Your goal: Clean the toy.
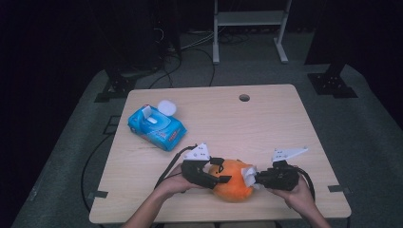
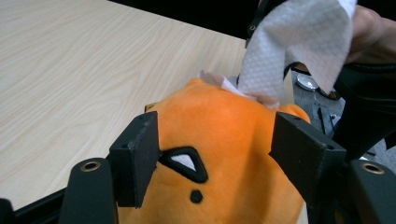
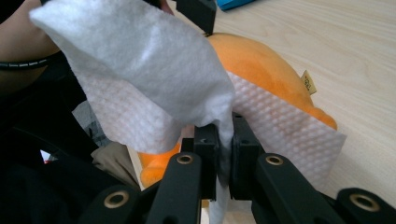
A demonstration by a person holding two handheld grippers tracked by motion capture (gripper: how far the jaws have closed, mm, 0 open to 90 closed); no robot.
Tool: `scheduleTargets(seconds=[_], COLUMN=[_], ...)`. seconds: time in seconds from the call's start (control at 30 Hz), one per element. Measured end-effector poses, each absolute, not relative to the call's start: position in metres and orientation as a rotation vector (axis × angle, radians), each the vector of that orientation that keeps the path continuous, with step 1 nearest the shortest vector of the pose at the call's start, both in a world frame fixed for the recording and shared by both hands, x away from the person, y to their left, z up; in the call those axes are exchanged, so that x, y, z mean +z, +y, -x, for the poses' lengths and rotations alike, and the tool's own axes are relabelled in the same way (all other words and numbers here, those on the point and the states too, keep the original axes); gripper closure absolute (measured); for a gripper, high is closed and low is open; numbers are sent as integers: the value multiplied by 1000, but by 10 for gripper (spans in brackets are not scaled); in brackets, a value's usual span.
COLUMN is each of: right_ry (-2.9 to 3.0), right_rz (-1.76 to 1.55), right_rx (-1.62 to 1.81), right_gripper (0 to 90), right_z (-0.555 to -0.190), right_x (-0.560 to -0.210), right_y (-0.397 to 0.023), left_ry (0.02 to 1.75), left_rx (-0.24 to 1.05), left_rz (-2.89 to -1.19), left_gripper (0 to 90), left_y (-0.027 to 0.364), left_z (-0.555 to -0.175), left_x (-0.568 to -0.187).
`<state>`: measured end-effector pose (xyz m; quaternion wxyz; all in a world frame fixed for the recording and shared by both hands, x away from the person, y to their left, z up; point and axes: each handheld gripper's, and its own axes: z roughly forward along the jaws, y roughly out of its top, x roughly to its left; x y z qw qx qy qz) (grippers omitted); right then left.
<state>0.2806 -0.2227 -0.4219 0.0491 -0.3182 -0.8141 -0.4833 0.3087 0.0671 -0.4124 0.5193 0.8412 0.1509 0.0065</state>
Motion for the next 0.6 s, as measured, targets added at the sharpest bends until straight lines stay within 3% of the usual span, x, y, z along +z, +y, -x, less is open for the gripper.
scheduleTargets(seconds=[0.3,0.47,0.6], right_ry=[-2528,-2508,-2495], right_rz=[926,940,964], right_rx=[-1435,-1446,-1479], right_gripper=[829,821,814], right_z=[-278,-280,-282], right_x=[-421,-423,-418], right_y=[-219,-221,-225], left_ry=[331,319,316], left_rx=[-9,63,112], left_rz=[-2098,-2134,-2118], left_gripper=[319,592,674], left_y=[51,49,47], left_z=[-315,-311,-310], left_x=[-423,-423,-412])
